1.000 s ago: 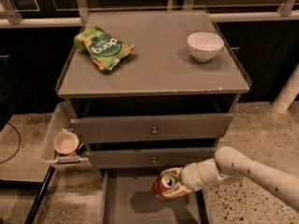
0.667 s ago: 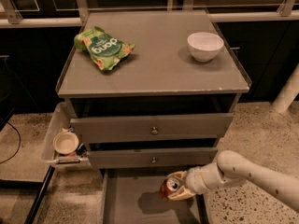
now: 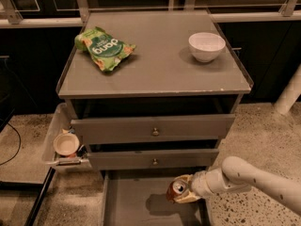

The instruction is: Place coke can into bottom drawer

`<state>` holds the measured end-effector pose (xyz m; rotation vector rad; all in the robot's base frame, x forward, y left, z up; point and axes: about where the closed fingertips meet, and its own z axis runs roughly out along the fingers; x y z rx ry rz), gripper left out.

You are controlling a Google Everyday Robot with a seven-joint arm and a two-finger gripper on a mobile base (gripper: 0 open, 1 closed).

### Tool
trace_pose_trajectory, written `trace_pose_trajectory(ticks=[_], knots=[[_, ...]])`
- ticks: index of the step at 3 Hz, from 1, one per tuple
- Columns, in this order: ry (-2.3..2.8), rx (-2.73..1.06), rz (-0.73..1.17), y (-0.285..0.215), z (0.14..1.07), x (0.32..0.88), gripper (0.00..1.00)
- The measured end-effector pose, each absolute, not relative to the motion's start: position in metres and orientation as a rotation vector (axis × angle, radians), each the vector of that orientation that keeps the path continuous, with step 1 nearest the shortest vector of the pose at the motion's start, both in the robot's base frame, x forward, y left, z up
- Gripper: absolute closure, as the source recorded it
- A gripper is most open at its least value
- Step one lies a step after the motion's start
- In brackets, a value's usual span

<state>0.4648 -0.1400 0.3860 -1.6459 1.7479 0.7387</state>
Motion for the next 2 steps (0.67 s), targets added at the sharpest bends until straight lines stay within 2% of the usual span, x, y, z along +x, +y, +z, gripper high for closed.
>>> trace_pose_trajectory(ticks=[2], knots=[[1.832,-1.603,0.774,-0.135,0.332,0.473,1.0]])
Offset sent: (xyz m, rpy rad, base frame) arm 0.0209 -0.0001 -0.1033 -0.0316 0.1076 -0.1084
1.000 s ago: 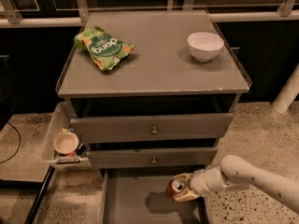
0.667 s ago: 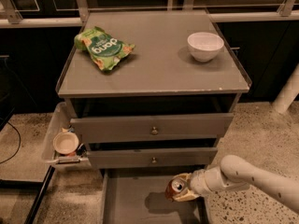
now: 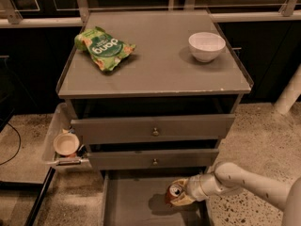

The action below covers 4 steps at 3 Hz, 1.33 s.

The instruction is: Place coke can into bottom drawer

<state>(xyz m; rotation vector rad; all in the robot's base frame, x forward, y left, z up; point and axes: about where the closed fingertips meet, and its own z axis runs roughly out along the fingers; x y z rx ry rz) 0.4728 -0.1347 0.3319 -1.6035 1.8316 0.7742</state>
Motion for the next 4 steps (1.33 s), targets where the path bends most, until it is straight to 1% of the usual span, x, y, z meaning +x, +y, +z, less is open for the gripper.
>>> trace_pose_trajectory(ticks=[1,4], knots=[[1.881,-1.574,0.757,-0.134,0.294,0.485,1.0],[1.882,-1.457,0.574,-0.139,0.218,0.507,1.0]])
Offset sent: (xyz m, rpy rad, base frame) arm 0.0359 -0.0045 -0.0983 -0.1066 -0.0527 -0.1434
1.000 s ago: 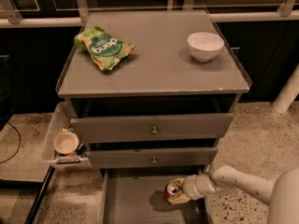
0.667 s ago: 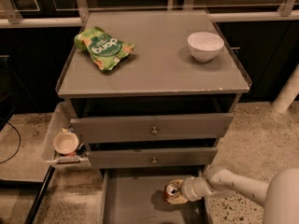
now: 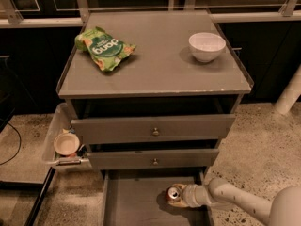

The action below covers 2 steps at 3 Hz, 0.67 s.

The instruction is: Place coke can into bottom drawer

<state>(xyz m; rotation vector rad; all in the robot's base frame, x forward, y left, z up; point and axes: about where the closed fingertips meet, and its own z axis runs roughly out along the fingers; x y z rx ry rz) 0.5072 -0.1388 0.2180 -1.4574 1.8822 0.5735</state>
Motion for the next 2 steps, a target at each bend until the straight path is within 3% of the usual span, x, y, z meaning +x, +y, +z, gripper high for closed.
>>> trace_pose_trajectory(ticks=[2], knots=[[1.84,-1.416,0.563,-0.1353,0.1958,0.5165,1.0]])
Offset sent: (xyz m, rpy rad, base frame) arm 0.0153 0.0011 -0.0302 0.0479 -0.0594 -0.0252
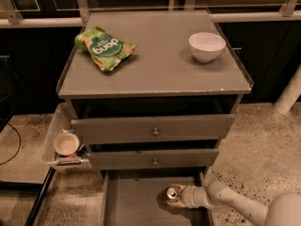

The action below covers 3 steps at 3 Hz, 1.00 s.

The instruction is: Place coke can into bottom drawer

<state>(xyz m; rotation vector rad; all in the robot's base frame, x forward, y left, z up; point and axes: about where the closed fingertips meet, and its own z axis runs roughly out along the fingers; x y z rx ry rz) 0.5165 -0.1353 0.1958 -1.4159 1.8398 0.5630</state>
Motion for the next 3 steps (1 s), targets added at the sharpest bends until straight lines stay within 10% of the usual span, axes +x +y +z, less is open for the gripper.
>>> trace_pose_trajectory(ticks=[1,3], knots=[[1.852,-1.438,0.593,-0.1309,0.1873,0.5196,1.0],[1.852,-1.44,0.594,-0.1305,0.1871,0.5199,0.59]])
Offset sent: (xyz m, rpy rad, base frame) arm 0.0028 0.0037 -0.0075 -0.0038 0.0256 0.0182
